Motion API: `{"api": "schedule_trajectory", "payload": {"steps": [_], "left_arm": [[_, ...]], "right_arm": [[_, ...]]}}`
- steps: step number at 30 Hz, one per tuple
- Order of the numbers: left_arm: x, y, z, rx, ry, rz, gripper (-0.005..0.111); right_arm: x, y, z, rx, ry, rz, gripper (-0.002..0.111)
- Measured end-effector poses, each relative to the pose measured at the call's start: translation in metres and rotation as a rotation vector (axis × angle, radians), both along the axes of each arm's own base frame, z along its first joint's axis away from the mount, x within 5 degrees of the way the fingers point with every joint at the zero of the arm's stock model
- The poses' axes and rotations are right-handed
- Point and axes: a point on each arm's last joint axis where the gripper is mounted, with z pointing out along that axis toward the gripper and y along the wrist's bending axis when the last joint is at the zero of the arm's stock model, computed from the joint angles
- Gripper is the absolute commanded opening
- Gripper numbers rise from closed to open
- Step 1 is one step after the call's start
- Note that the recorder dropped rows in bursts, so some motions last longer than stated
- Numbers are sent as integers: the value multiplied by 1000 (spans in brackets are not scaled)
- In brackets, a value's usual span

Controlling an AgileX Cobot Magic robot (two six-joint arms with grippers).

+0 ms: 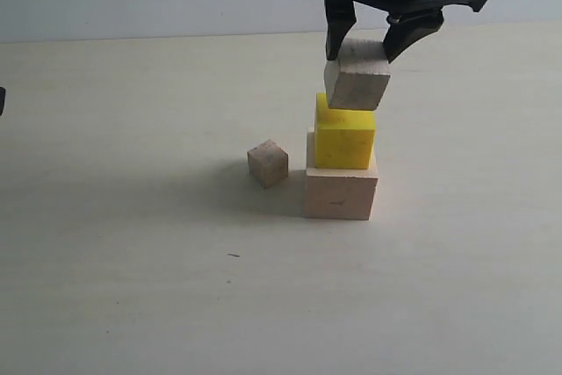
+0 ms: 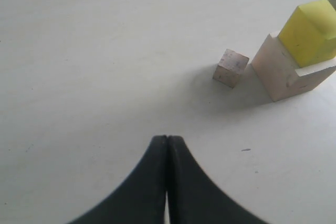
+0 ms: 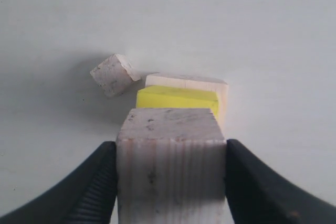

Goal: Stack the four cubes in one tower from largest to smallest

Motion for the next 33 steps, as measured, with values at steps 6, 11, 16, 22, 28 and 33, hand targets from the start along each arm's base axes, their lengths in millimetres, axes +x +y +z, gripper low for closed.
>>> {"api": "schedule_trajectory", "payload": {"steps": [6, 11, 16, 22, 28, 33], "left_arm": [[0, 0, 0, 0, 0, 0, 0], [0, 0, 0, 0, 0, 0, 0], [0, 0, 0, 0, 0, 0, 0], [0, 0, 0, 0, 0, 0, 0], [0, 0, 0, 0, 0, 0, 0], [0, 0, 0, 0, 0, 0, 0]], "right_arm": [[-2, 4, 0, 2, 1, 11, 0], [0, 4, -3, -10, 2, 12, 0], [2, 5, -9, -18, 16, 12, 0], [2, 5, -9, -18, 16, 12, 0], [2, 5, -9, -18, 16, 12, 0], [2, 5, -9, -18, 16, 12, 0]]}}
